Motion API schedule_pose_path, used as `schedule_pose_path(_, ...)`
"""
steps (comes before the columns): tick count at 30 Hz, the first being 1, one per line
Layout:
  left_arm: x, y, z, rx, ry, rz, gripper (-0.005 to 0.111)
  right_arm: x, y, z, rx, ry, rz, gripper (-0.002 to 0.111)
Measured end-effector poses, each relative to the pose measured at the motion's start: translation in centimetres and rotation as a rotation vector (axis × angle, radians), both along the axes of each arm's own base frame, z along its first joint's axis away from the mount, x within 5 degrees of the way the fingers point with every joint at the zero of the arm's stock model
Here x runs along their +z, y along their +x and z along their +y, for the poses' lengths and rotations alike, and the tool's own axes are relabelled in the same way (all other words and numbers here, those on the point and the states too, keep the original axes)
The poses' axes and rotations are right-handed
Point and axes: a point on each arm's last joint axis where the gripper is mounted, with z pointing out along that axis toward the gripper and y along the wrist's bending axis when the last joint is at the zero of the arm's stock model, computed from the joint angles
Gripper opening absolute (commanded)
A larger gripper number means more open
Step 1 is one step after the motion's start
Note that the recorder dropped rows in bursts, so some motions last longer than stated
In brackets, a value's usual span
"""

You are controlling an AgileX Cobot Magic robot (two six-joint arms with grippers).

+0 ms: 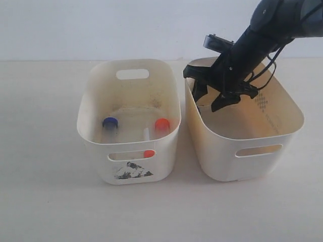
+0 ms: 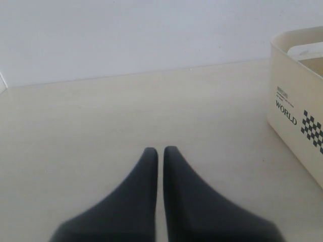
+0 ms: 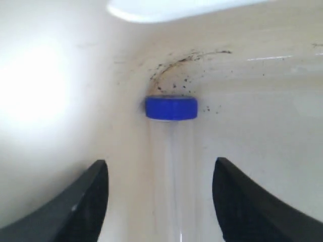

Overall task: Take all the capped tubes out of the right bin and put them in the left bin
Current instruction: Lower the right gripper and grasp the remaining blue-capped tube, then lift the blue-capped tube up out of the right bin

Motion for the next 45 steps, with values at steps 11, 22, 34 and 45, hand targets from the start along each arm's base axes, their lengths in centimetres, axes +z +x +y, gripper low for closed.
schedule_pose_path(11,0.0,0.0,0.0,0.000,0.000,0.000,0.004,0.3,-0.4,-1.8,0.007,0.003,0.057,0.058)
schedule_pose_path(22,0.0,0.0,0.0,0.000,0.000,0.000,0.004,-2.1,-0.2,-1.5,0.021,0.028,0.112,0.058)
schedule_pose_path(34,0.0,0.0,0.0,0.000,0.000,0.000,0.004,-3.5,0.1,-1.2,0.034,0.052,0.116,0.058)
schedule_pose_path(45,0.0,0.0,0.0,0.000,0.000,0.000,0.004,-4.9,0.1,-0.7,0.046,0.039,0.127,0.058)
